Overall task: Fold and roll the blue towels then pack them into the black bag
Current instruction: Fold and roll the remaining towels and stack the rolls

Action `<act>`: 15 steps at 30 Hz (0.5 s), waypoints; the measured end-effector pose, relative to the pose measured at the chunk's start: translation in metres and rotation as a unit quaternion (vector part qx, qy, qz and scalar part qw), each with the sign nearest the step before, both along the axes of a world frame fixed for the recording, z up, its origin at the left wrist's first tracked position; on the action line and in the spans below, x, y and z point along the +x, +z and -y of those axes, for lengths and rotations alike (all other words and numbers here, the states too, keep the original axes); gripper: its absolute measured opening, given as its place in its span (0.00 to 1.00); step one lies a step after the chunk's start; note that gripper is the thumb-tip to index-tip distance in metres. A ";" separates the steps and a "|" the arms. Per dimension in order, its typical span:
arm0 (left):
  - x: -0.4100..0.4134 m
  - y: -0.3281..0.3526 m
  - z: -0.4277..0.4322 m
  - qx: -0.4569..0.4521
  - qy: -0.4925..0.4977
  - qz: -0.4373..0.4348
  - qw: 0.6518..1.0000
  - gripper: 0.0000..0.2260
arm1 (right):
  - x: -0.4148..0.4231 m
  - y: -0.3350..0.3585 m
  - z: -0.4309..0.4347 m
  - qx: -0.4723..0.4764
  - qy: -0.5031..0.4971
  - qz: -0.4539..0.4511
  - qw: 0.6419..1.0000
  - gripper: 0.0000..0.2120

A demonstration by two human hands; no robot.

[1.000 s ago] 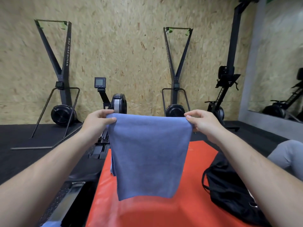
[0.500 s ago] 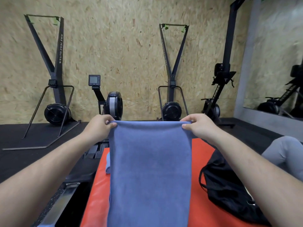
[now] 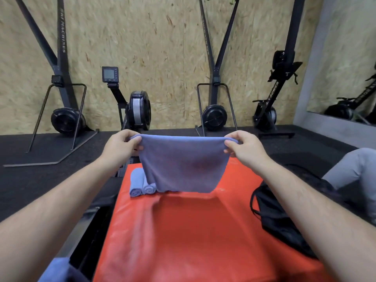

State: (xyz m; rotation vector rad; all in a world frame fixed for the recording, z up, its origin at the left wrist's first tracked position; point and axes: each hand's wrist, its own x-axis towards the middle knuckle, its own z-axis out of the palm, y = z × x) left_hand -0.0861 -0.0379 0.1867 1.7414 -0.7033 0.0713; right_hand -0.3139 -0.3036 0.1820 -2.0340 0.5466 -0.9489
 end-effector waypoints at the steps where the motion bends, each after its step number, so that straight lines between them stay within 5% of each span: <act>1: -0.003 -0.011 -0.003 0.013 0.001 0.001 1.000 0.05 | -0.004 -0.014 0.001 -0.009 -0.004 -0.012 1.000 0.04; 5: -0.018 -0.078 -0.018 0.136 0.024 0.056 0.989 0.04 | -0.022 -0.089 -0.002 -0.047 -0.012 -0.093 0.994 0.04; 11: -0.045 -0.192 -0.035 0.256 -0.011 -0.002 0.967 0.06 | -0.055 -0.204 -0.011 -0.055 0.018 -0.232 0.971 0.03; 15: -0.048 -0.221 -0.041 0.294 -0.034 -0.049 0.954 0.14 | -0.064 -0.216 -0.010 -0.060 0.061 -0.308 0.947 0.15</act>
